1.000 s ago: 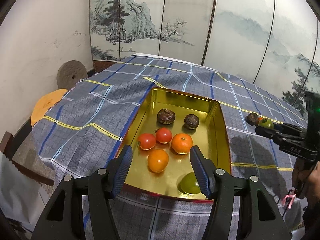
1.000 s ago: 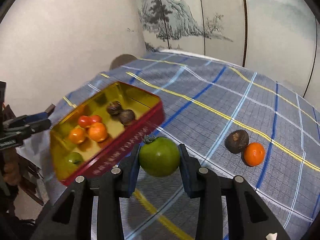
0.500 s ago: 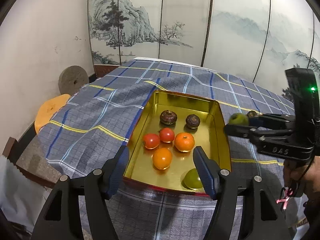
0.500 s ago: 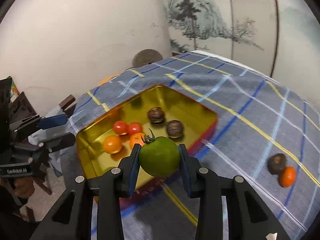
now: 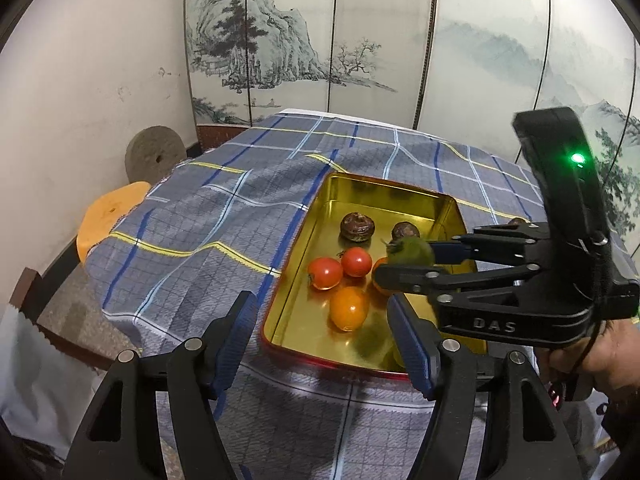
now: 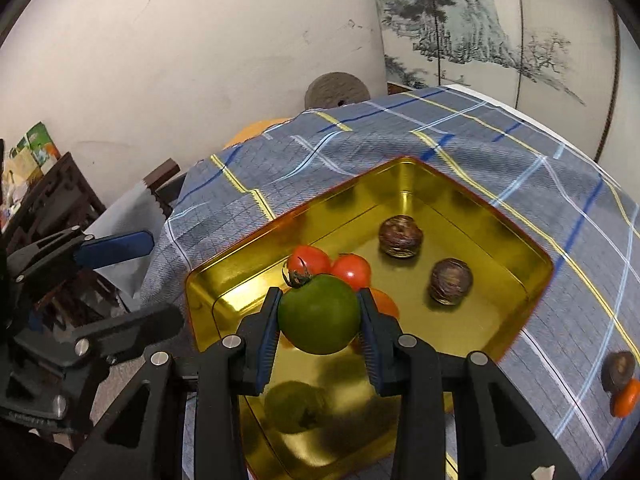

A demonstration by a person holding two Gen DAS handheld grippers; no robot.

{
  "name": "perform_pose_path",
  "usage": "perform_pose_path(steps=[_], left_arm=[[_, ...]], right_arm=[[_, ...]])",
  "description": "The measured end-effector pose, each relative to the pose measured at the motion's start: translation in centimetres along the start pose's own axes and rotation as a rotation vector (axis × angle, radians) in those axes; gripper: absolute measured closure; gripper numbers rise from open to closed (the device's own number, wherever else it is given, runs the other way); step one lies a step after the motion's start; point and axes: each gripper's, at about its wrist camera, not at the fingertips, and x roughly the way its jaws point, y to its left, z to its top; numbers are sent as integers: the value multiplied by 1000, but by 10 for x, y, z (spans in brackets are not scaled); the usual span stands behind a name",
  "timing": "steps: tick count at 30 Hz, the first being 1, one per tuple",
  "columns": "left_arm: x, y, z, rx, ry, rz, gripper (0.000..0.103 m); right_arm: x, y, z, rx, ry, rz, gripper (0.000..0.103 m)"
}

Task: Organize fruits
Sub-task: 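Carry the green tomato into the gold tin with the right gripper, then open the right gripper and withdraw it from the tin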

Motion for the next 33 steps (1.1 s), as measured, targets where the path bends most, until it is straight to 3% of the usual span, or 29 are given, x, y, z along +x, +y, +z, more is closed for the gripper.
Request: perform_pose_path(steps=[18, 33], left_arm=[[4, 1, -6, 4, 19, 1, 34], [10, 1, -10, 9, 41, 8, 32]], right_arm=[[33, 1, 10, 2, 56, -14, 68], [40, -3, 14, 17, 54, -15, 67]])
